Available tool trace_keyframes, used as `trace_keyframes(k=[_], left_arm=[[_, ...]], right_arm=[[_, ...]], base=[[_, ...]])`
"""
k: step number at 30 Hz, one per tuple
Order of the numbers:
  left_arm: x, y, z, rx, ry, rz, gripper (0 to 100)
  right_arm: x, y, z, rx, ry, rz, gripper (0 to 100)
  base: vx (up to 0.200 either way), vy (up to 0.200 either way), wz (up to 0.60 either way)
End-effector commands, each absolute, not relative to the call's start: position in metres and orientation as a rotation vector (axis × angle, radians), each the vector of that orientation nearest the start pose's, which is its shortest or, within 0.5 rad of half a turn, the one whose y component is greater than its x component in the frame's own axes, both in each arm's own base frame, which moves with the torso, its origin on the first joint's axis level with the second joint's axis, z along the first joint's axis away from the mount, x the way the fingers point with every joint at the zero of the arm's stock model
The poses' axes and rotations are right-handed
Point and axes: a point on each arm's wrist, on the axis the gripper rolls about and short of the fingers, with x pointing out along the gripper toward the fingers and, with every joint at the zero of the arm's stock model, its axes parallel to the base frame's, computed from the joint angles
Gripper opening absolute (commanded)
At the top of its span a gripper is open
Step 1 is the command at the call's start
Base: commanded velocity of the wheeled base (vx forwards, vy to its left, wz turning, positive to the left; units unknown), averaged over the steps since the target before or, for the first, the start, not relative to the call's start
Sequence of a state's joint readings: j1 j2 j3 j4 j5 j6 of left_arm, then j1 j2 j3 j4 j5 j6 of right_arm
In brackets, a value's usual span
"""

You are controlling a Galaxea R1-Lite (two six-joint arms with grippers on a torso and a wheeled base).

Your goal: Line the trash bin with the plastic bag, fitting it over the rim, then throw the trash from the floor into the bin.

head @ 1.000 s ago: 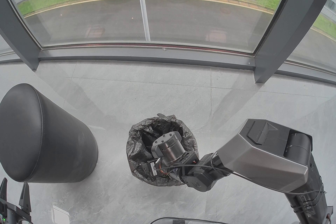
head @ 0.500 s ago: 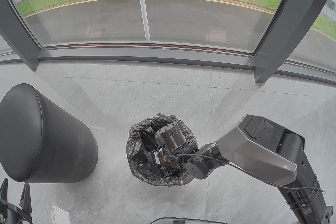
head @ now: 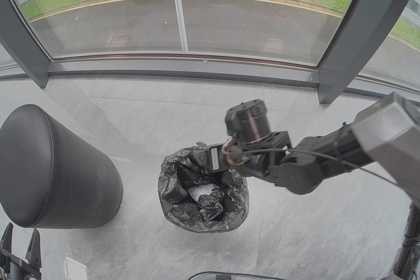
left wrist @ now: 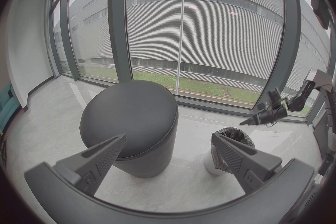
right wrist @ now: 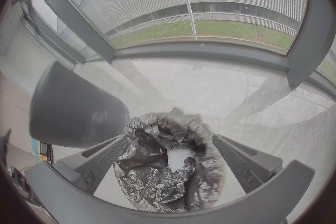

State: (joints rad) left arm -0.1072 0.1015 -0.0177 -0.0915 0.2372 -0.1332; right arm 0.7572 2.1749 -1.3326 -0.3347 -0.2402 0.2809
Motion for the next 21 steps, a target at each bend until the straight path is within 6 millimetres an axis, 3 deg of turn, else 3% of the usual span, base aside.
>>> trace_keyframes(k=[1, 3, 4, 7, 9, 11, 15, 16, 18, 19, 21], left_arm=[[-0.014, 0.005, 0.087, -0.159, 0.008, 0.048, 100], [-0.014, 0.004, 0.086, -0.157, 0.019, 0.011, 100], [-0.014, 0.004, 0.086, -0.157, 0.019, 0.006, 100], [-0.014, 0.003, 0.086, -0.139, 0.022, -0.028, 100], [-0.014, 0.003, 0.086, -0.135, 0.021, -0.032, 100], [-0.014, 0.002, 0.086, -0.107, 0.024, -0.074, 100], [-0.014, 0.0, 0.086, -0.091, 0.026, -0.159, 100], [-0.014, 0.0, 0.086, -0.091, 0.027, -0.163, 100], [-0.015, 0.0, 0.086, -0.09, 0.027, -0.194, 100], [-0.015, 0.0, 0.086, -0.089, 0.027, -0.194, 100], [-0.015, 0.0, 0.086, -0.07, 0.028, -0.197, 100]], right_arm=[[0.28, 0.198, 0.212, 0.102, 0.36, 0.352, 100], [0.27, 0.168, 0.233, 0.106, 0.294, 0.292, 100], [0.268, 0.165, 0.235, 0.107, 0.287, 0.283, 100], [0.235, 0.112, 0.258, 0.116, 0.197, 0.133, 100], [0.227, 0.105, 0.26, 0.113, 0.185, 0.121, 100], [0.191, 0.075, 0.27, 0.101, 0.119, 0.079, 100], [0.142, 0.048, 0.269, 0.088, 0.085, 0.04, 100], [0.14, 0.047, 0.269, 0.089, 0.083, 0.04, 100], [0.106, 0.032, 0.259, 0.081, 0.093, 0.025, 100], [0.104, 0.031, 0.259, 0.081, 0.092, 0.024, 100], [0.08, 0.019, 0.255, 0.087, 0.072, -0.01, 100]], base=[[0.0, 0.0, 0.0], [0.0, 0.0, 0.0], [0.0, 0.0, 0.0], [0.0, 0.0, 0.0], [0.0, 0.0, 0.0], [0.0, 0.0, 0.0], [0.0, 0.0, 0.0], [0.0, 0.0, 0.0], [0.0, 0.0, 0.0], [0.0, 0.0, 0.0], [0.0, 0.0, 0.0]])
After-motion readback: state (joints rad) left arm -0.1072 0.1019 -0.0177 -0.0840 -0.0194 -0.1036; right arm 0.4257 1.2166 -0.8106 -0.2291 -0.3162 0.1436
